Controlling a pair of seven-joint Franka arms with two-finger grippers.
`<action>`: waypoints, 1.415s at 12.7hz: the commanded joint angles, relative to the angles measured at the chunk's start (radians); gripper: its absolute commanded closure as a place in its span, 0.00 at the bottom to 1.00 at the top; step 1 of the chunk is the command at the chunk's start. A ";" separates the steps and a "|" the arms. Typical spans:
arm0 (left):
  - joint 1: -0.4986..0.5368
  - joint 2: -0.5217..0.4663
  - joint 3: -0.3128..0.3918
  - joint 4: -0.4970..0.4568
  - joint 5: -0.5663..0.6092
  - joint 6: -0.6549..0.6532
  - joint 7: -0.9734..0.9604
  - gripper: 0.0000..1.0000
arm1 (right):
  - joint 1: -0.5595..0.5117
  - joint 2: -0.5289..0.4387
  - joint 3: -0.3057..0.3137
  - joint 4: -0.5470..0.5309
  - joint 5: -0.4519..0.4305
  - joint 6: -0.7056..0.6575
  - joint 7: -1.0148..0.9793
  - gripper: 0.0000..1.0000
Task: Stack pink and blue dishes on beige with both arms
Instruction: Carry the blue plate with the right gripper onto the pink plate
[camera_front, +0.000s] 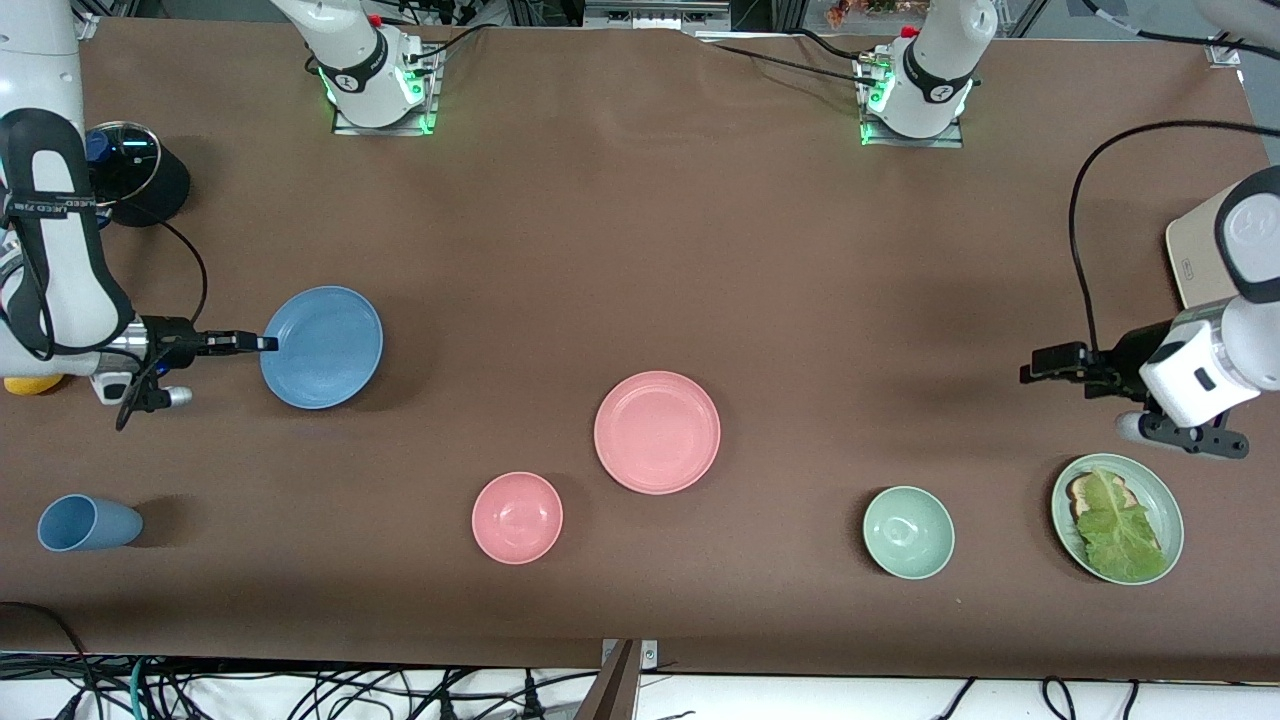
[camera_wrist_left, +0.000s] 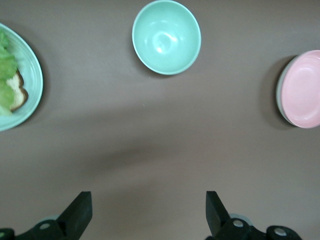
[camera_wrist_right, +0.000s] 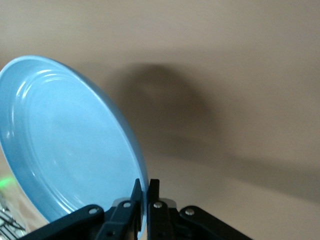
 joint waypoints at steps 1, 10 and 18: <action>-0.016 -0.069 0.007 -0.006 0.065 -0.041 -0.030 0.00 | 0.106 -0.011 0.004 0.077 -0.015 -0.059 0.141 1.00; -0.043 -0.149 0.004 0.022 0.136 -0.087 -0.250 0.00 | 0.551 0.114 0.007 0.234 0.241 0.284 0.727 1.00; -0.029 -0.226 -0.077 -0.003 0.194 -0.208 -0.315 0.00 | 0.725 0.303 0.027 0.358 0.333 0.591 0.855 1.00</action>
